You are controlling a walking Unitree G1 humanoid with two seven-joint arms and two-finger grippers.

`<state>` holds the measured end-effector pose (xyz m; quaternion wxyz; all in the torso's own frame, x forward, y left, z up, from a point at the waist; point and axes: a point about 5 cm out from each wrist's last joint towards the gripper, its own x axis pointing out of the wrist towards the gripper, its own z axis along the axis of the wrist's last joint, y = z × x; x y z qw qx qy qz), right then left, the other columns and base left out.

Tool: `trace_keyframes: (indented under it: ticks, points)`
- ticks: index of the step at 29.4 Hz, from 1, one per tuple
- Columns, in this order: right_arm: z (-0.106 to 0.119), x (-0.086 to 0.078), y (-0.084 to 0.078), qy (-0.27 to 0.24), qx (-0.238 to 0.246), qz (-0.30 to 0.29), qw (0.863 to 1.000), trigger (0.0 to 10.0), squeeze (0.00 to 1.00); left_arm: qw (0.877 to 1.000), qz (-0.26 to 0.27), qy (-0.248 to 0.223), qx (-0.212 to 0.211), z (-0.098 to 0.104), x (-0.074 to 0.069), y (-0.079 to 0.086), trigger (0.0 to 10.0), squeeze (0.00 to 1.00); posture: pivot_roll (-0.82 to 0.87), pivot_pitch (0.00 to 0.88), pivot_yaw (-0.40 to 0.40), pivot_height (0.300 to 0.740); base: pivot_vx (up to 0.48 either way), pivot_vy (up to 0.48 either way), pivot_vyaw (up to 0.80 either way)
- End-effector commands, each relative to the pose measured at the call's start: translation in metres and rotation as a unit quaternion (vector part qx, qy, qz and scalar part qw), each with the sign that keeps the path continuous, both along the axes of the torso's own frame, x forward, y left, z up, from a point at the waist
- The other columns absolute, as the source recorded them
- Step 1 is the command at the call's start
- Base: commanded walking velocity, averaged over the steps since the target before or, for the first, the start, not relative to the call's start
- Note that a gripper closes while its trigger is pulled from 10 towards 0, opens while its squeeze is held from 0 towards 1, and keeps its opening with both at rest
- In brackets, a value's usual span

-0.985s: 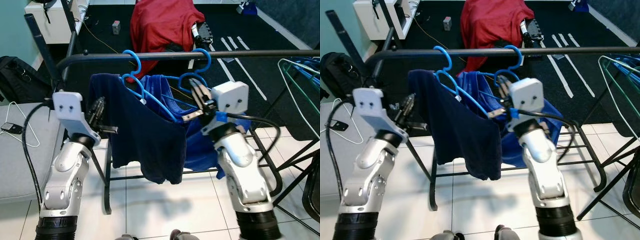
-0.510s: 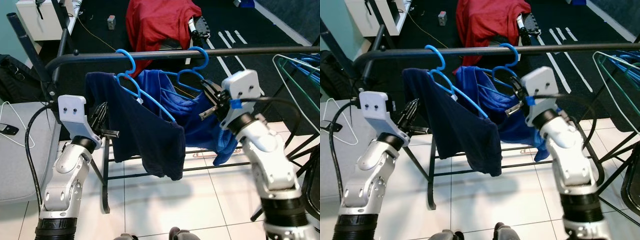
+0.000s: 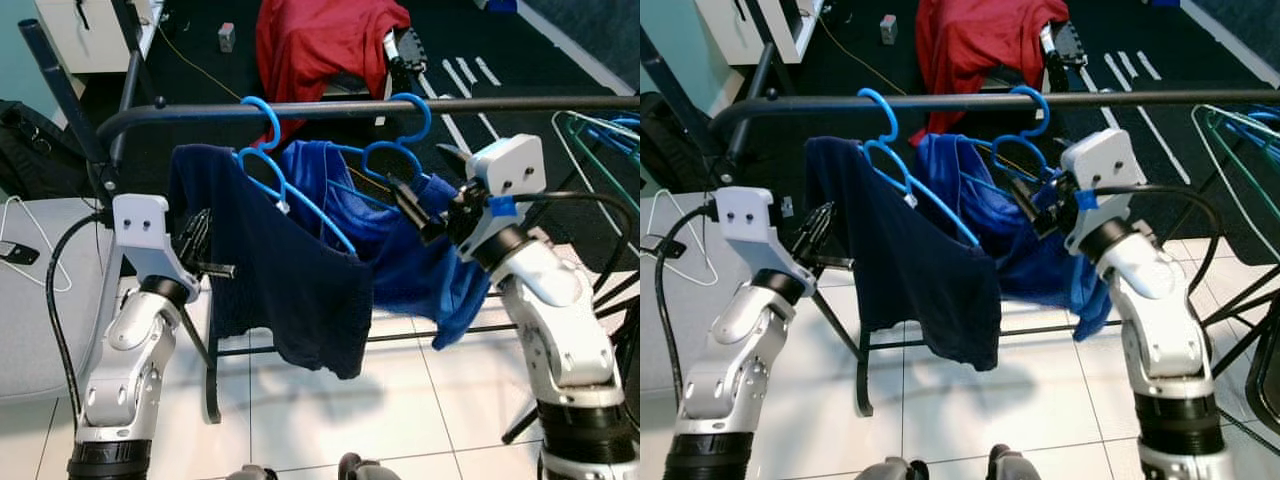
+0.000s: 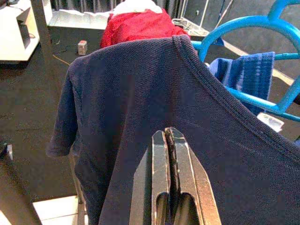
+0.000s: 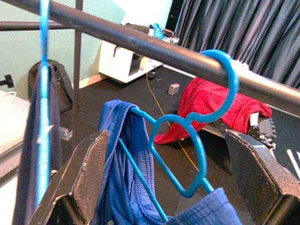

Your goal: Hang hanger

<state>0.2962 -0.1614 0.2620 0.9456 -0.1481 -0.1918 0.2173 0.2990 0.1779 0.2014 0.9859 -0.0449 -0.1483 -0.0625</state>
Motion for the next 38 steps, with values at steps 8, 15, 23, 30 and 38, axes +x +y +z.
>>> trace_keyframes:
  ticks: [8, 15, 23, 30, 38]
  points:
    - [0.003, -0.005, 0.001, -0.014, 0.018, -0.013, 1.0, 10.0, 1.0, 1.0, 0.001, 0.012, 0.009, -0.003, -0.002, 0.001, 10.0, 0.0, -0.09, 0.256, -0.019, 0.74, 0.0, 0.0, 0.0]
    - [0.006, -0.004, -0.006, -0.021, 0.022, -0.059, 0.998, 10.0, 0.77, 1.0, -0.002, 0.013, 0.007, -0.004, -0.002, -0.001, 10.0, 0.0, -0.09, 0.256, -0.019, 0.74, 0.0, 0.0, 0.0]
    - [0.005, 0.011, -0.026, 0.015, 0.01, -0.087, 0.996, 10.0, 0.0, 1.0, -0.002, 0.015, 0.008, -0.004, -0.001, 0.0, 10.0, 0.0, -0.09, 0.259, -0.018, 0.74, 0.0, 0.0, 0.0]
    - [0.003, 0.032, -0.044, 0.06, 0.004, -0.085, 0.995, 10.0, 0.0, 1.0, -0.003, 0.018, 0.011, -0.004, -0.001, 0.0, 10.0, 0.0, -0.08, 0.265, -0.009, 0.74, 0.0, 0.0, 0.0]
    - [0.007, 0.047, -0.041, 0.073, -0.055, -0.031, 0.995, 10.0, 0.0, 1.0, 0.0, 0.021, 0.021, -0.003, -0.001, 0.005, 10.0, 0.0, -0.06, 0.272, -0.004, 0.74, 0.0, 0.0, 0.0]
